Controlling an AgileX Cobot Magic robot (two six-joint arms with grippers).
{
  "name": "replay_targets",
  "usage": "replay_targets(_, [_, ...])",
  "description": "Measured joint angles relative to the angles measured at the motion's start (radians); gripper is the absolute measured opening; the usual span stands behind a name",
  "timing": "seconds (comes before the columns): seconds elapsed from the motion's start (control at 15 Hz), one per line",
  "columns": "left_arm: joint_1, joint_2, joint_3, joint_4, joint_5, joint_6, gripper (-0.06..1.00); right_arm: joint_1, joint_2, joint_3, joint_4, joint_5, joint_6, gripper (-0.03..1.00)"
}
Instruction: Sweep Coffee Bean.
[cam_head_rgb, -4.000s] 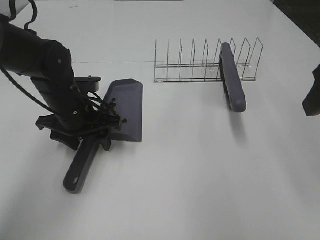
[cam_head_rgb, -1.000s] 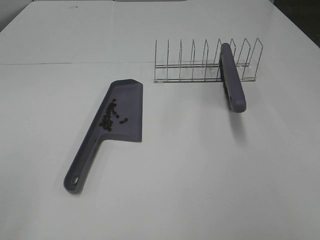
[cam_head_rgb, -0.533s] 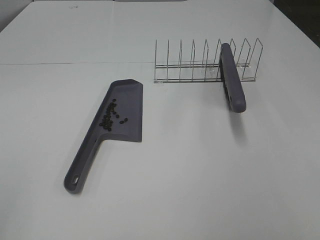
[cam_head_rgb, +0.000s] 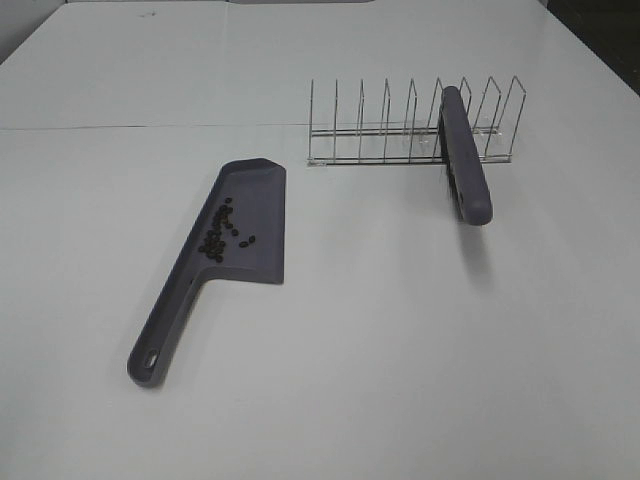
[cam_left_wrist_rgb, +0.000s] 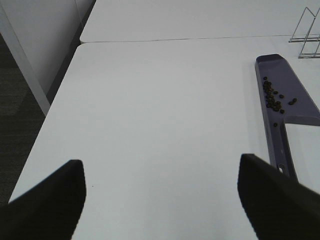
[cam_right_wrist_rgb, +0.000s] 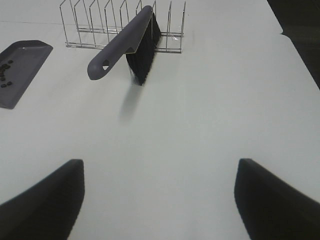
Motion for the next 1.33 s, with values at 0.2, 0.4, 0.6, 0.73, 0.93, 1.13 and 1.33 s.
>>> replay_targets(0.2, [0.0,0.0,0.0,0.0,0.0,0.001,0.78,0.0,0.0,0.0,0.0,0.0,0.0,0.72])
replay_targets(0.4, [0.0,0.0,0.0,0.0,0.0,0.001,0.78,0.0,0.0,0.0,0.0,0.0,0.0,0.72])
replay_targets(0.6, [0.0,0.0,0.0,0.0,0.0,0.001,0.78,0.0,0.0,0.0,0.0,0.0,0.0,0.72])
replay_targets(0.73, [0.0,0.0,0.0,0.0,0.0,0.001,0.78,0.0,0.0,0.0,0.0,0.0,0.0,0.72])
replay_targets(0.93, [0.0,0.0,0.0,0.0,0.0,0.002,0.78,0.0,0.0,0.0,0.0,0.0,0.0,0.72])
replay_targets(1.13, [0.0,0.0,0.0,0.0,0.0,0.002,0.78,0.0,0.0,0.0,0.0,0.0,0.0,0.72])
replay_targets(1.33, [0.0,0.0,0.0,0.0,0.0,0.003,0.78,0.0,0.0,0.0,0.0,0.0,0.0,0.72])
